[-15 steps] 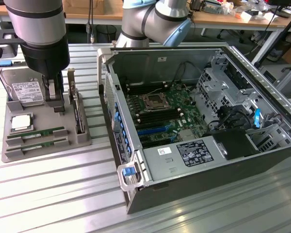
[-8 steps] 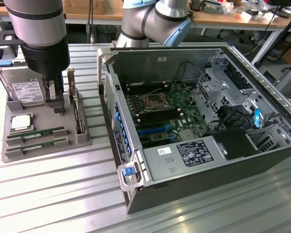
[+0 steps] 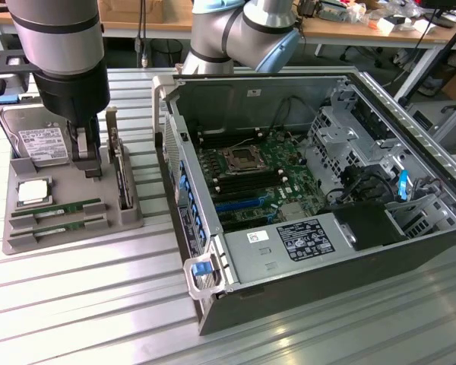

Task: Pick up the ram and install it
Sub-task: 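Pick up the ram and move it above insertion slot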

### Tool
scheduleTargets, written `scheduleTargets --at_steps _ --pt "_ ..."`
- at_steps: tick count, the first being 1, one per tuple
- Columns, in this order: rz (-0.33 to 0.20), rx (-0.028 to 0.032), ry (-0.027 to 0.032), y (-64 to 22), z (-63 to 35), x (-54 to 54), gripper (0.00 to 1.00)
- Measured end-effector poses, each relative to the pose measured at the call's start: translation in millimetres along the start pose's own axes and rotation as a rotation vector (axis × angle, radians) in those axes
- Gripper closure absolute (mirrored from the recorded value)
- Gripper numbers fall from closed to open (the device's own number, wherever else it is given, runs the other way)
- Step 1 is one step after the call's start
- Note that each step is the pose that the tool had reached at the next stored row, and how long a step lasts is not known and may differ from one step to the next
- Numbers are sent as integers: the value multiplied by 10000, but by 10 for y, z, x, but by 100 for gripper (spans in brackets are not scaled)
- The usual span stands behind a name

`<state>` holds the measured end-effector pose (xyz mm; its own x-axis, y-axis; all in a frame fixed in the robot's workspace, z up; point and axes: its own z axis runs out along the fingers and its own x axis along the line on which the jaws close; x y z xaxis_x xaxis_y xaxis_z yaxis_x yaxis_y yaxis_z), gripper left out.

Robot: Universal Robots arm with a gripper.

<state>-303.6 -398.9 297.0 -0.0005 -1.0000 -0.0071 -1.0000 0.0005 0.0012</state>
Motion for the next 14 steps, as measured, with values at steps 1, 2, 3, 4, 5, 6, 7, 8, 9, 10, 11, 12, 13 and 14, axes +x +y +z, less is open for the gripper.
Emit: scheduleTargets --at_steps 1,2,3,4,5,6,7,8,9,10,11,12,13,14 --pt "0 0 0 0 5 0 70" --pt "-1 0 0 0 11 0 70" --pt "0 0 0 0 15 0 70" --pt "0 0 0 0 21 0 70" --pt "0 0 0 0 27 0 70" --pt "0 0 0 0 36 0 70" --pt "0 0 -1 0 41 0 70" --pt "0 0 0 0 46 0 70" --pt "0 0 0 0 52 0 70" --pt "0 0 0 0 58 0 70" --pt "0 0 0 0 63 1 70" --pt "0 0 0 0 69 1 70" --pt "0 0 0 0 75 1 70" --pt "0 0 0 0 80 1 70"
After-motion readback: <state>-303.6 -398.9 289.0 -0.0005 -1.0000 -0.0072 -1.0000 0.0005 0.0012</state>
